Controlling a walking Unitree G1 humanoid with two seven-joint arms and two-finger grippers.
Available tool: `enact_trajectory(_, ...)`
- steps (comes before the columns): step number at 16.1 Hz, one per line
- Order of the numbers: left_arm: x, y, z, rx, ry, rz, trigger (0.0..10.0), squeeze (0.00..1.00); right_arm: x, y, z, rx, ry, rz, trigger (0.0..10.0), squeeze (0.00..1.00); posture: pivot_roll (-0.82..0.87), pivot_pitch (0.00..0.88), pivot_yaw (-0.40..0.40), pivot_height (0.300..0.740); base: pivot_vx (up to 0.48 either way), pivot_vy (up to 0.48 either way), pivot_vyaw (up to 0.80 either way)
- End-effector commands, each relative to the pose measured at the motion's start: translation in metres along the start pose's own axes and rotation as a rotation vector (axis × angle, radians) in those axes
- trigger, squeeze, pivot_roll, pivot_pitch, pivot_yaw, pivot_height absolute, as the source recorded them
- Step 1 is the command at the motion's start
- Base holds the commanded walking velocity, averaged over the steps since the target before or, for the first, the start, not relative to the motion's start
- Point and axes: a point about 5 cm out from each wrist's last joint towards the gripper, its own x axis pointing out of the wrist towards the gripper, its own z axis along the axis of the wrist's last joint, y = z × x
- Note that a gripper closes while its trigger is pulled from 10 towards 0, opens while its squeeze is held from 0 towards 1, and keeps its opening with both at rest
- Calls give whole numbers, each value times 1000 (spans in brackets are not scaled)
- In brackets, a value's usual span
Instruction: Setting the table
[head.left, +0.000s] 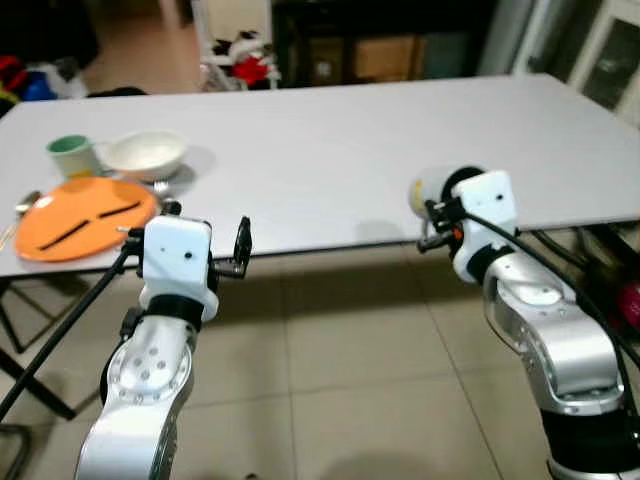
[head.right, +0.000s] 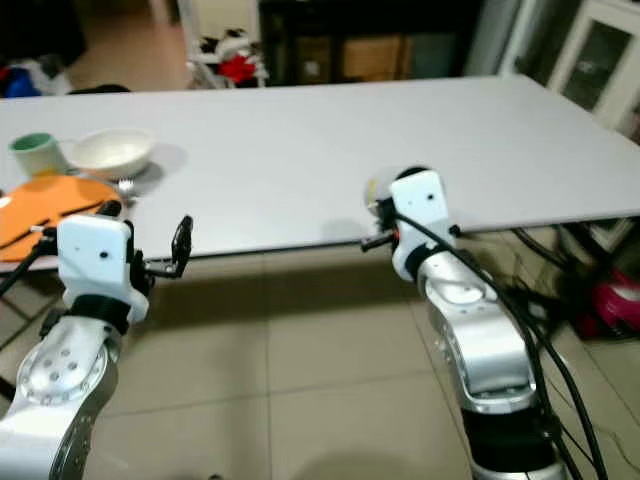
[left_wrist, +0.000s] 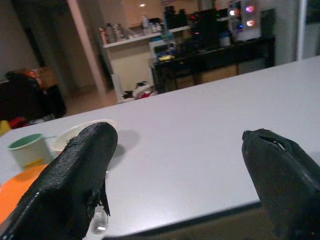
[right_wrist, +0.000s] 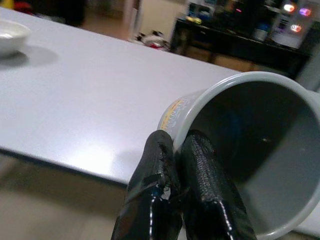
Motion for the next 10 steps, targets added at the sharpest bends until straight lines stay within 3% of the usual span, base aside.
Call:
enact_trajectory(1,-1,4,-2,20,11,8,10000,94,2,6,10,-9,-48,38,10000,0,-91,0,-3,740,420,0,0)
enact_trajectory(10,-3,0,-4,21,23,-26,10000,90,2,4,9,-34,-41,57,10000,0,-92,0,1,740,417,0,0)
